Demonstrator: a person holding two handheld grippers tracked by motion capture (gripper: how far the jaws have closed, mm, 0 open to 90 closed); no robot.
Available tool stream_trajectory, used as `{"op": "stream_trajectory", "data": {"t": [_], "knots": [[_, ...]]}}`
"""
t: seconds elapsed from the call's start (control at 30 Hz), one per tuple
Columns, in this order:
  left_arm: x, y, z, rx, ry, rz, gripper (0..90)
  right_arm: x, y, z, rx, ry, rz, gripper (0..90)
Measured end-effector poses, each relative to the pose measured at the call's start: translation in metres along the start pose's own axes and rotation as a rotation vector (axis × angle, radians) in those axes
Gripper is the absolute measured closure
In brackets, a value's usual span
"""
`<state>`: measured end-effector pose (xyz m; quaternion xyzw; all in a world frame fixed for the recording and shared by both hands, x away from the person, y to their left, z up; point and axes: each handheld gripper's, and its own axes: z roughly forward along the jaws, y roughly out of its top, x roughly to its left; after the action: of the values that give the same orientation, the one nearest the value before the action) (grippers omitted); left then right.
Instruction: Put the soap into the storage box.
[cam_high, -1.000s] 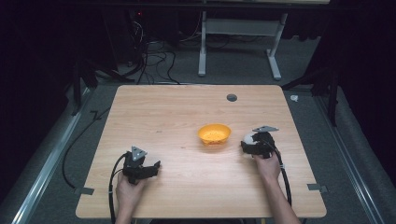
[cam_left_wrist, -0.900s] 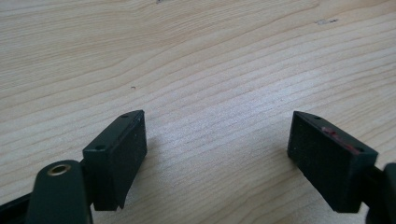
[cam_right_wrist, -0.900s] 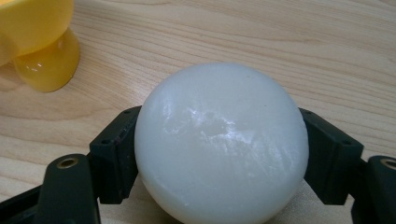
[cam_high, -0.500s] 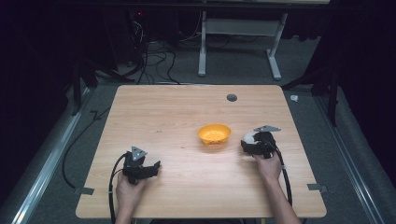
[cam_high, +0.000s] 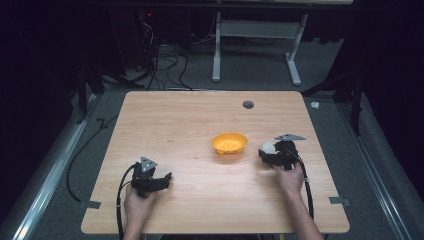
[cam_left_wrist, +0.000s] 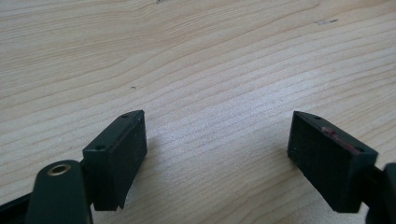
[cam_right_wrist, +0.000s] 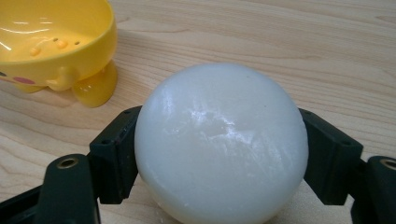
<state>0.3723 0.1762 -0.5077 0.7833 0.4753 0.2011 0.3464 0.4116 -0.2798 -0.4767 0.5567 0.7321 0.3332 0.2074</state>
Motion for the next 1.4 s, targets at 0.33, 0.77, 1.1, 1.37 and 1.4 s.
{"op": "stream_trajectory", "data": {"t": [0.33,0.77,1.1,1.37,1.4], "knots": [[0.000,0.000,0.000,0.001,0.000,0.000,20.2,0.001,0.001,-0.007,-0.013,0.020,-0.005,24.8],[0.000,0.000,0.000,0.001,0.000,0.000,20.2,0.011,0.009,-0.013,-0.023,0.033,-0.040,24.8],[0.000,0.000,0.000,0.001,0.000,0.001,20.2,0.022,0.017,-0.019,-0.039,0.057,-0.068,24.8],[0.000,0.000,0.000,0.001,0.000,0.001,20.2,0.028,0.024,-0.024,-0.053,0.081,-0.082,24.8],[0.000,0.000,0.000,0.001,0.000,0.001,20.2,0.030,0.025,-0.024,-0.056,0.084,-0.085,24.8]]}}
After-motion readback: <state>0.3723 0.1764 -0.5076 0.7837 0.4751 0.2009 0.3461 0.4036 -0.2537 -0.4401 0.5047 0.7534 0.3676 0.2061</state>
